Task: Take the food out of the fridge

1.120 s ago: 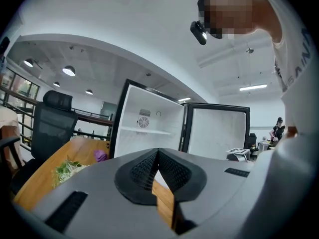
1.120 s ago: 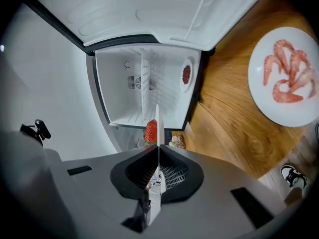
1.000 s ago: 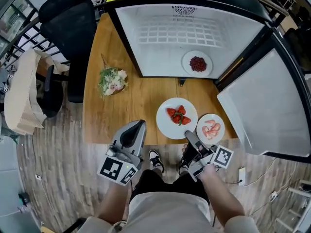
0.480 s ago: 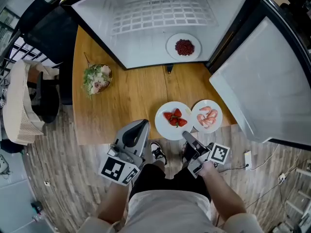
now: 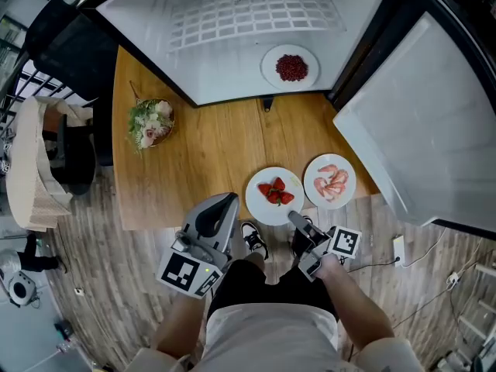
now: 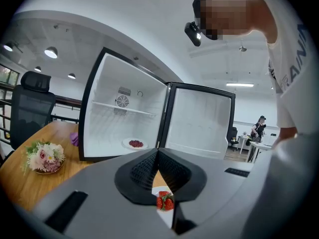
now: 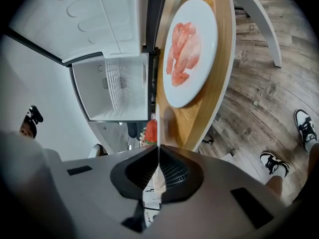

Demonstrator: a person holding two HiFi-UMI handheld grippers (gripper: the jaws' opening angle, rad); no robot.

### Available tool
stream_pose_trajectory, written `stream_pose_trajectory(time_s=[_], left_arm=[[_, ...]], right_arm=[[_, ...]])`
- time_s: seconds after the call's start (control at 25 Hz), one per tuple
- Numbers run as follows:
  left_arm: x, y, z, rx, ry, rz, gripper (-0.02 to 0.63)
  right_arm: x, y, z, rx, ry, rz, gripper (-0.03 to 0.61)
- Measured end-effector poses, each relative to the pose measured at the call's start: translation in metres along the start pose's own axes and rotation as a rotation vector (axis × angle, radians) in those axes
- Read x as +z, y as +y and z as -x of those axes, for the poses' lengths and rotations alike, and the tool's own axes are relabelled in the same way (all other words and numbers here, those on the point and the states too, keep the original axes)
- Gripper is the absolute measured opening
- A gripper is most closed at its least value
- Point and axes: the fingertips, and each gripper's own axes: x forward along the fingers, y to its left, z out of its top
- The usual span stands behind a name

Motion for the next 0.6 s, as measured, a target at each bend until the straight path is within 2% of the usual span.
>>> stream_pose_trajectory(time_s=[0.24,0.44,0.6], left_arm=[[-0.002,-0.001,0.0,-0.004,-0.002,0.006,0.008],[-0.002,-0.001,0.0,-0.007,0.0,0.007,0.008],[-0.003,-0.001,0.001,-0.012,0.0,0.01,0.008]], right_arm=[[0.001,-0.014,0.007,-0.046,-0.001,0.002,0.028],[0.0,-0.021,0.01,-0.06,-0.005,-0.027,0.028],[0.0,-0.025,0.008,-0.106,-0.014,-0.057,0.028]])
